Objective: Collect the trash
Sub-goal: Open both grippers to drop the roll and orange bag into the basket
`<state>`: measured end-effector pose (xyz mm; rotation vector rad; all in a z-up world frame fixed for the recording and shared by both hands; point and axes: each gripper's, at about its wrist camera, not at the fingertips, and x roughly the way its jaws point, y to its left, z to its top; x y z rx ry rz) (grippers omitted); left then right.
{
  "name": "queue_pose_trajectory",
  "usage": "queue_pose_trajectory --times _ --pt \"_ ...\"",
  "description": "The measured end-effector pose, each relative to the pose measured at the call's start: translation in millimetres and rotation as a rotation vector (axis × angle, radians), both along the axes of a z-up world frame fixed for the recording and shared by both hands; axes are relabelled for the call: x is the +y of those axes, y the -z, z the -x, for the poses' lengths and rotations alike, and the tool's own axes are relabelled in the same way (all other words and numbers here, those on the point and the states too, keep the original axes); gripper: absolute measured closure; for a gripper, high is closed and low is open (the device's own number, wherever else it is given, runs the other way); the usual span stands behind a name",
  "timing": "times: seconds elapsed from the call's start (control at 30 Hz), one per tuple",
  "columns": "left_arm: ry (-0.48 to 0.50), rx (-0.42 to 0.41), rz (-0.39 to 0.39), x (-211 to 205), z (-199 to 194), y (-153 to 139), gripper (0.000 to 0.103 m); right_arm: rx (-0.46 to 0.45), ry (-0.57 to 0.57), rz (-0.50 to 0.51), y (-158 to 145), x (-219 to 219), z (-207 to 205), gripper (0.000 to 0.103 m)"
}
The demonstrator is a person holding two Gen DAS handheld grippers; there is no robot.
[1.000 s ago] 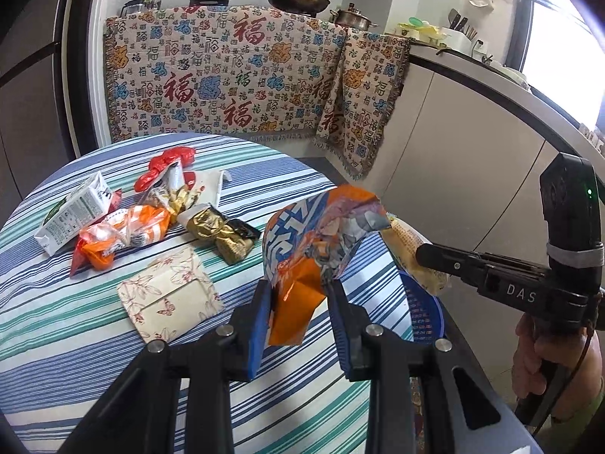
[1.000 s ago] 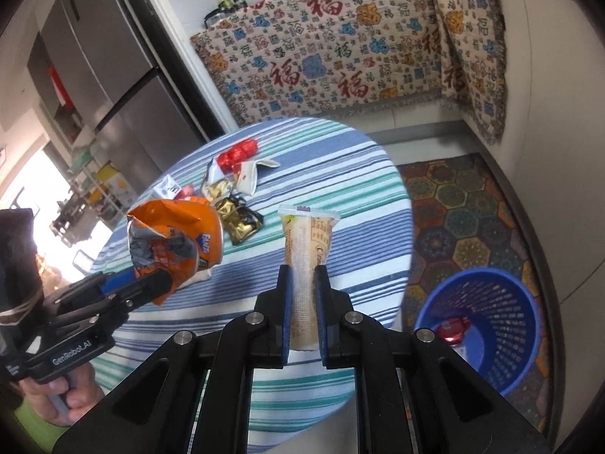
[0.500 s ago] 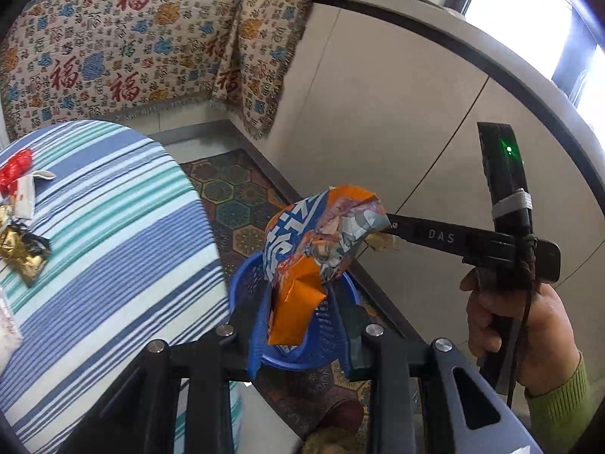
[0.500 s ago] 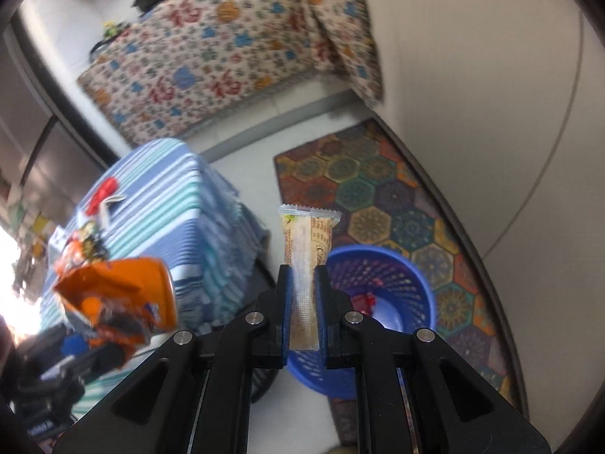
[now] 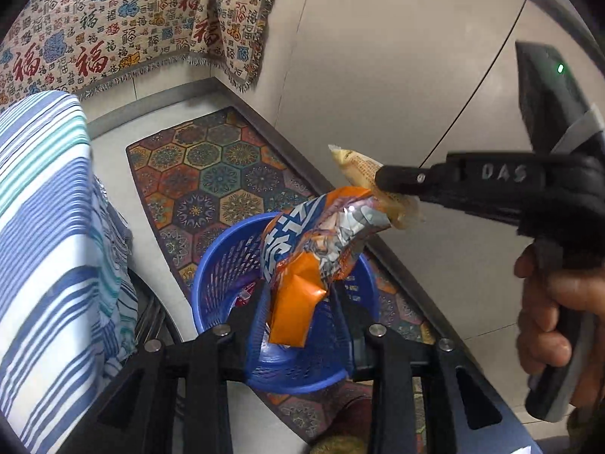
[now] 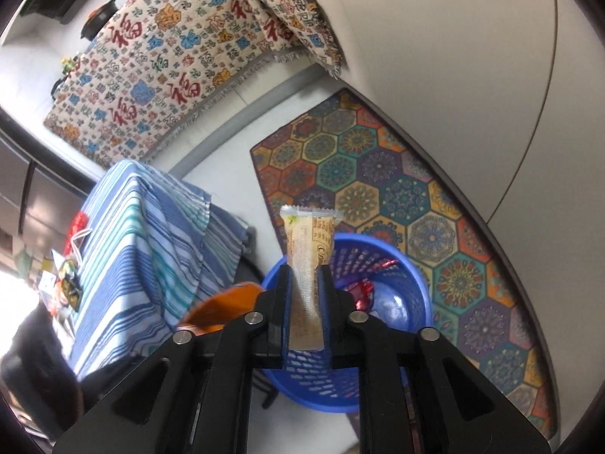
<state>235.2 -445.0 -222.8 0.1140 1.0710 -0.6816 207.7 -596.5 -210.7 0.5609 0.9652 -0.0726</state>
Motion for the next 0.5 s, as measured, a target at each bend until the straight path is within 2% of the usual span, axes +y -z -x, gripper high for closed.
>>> queue_pose_trajectory --times 0.03,0.07,0.13,0.23,0.3,0.37,0.5 --pt "0.002 0.000 -0.011 -5.0 -2.6 6.7 0.066 -0.003 0.011 -0.010 2.0 -3.1 -0.6 0.077" --pt "0.003 0.009 -0.016 -7.7 -6.1 13.7 0.054 -0.005 0.018 -0.024 3.9 -4.2 -1.1 0.062" --pt "-0.003 0.021 -0.021 -11.7 -12.3 24.8 0.034 -0.007 0.035 -0.021 3.5 -7.7 -0.1 0.061" --pt "-0.016 0.020 -0.037 -11.3 -16.0 30.3 0.033 -0.026 0.053 0.010 -5.4 -10.2 4.3 0.061" --pt "-0.025 0.014 -0.015 -5.6 -14.1 23.7 0.033 -0.041 0.067 0.055 -14.6 -9.7 9.4 0.060" --pt "-0.023 -0.005 0.016 2.7 -4.5 8.7 0.033 -0.060 0.080 0.110 -25.6 -7.0 14.0 0.043" --pt "-0.018 -0.046 0.083 24.5 27.8 -37.8 0.033 -0.110 0.099 0.229 -51.7 8.1 22.3 0.022"
